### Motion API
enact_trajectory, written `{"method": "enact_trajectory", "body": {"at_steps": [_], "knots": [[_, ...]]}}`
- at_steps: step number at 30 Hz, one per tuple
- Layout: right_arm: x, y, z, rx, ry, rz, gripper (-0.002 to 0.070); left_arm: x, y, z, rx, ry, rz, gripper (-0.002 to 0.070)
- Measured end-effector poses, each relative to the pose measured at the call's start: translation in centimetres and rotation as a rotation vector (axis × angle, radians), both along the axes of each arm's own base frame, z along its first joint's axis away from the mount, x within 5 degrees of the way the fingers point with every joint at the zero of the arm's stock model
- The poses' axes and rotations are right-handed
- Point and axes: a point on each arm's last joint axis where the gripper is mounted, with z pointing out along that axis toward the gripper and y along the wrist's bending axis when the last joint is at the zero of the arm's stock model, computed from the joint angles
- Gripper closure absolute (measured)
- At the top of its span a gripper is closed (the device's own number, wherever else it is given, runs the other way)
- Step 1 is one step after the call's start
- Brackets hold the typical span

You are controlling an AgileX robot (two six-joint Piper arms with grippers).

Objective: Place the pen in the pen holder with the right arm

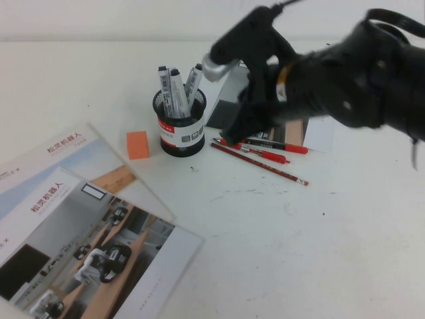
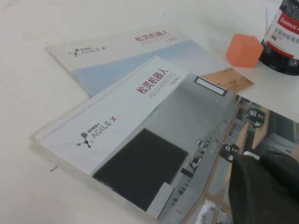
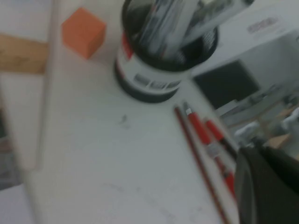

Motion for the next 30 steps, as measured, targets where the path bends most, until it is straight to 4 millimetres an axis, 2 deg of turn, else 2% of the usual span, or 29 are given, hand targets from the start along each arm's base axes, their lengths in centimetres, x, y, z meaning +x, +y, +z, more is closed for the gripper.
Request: {"method": "enact_trajectory", "body": {"at_steps": [4, 9, 13, 19, 24, 30], "knots": [[-3.2, -1.5, -0.8, 0.104, 0.000, 0.027, 0.0695, 0.0, 0.0, 0.0, 0.000, 0.000, 0.000, 0.0676], [-8.1, -4.8, -0.7, 0.248, -0.143, 0.079, 0.0695, 0.0, 0.0, 0.0, 0.000, 0.000, 0.000, 0.0676], [-11.6, -7.5, 0.0, 0.311, -0.172, 0.071, 0.0695, 0.0, 0.0, 0.0, 0.000, 0.000, 0.000, 0.0676], [-16.1, -11.1, 1.5, 0.375, -0.107, 0.023, 0.0695, 0.0, 0.0, 0.0, 0.000, 0.000, 0.000, 0.0676], [-18.8, -13.3, -0.1, 0.346, -0.034, -0.006, 0.0695, 0.0, 0.0, 0.0, 0.000, 0.000, 0.000, 0.0676], [-21.6, -15.6, -1.8, 0.381, -0.071, -0.002, 0.0695, 0.0, 0.0, 0.0, 0.000, 0.000, 0.000, 0.0676]]}}
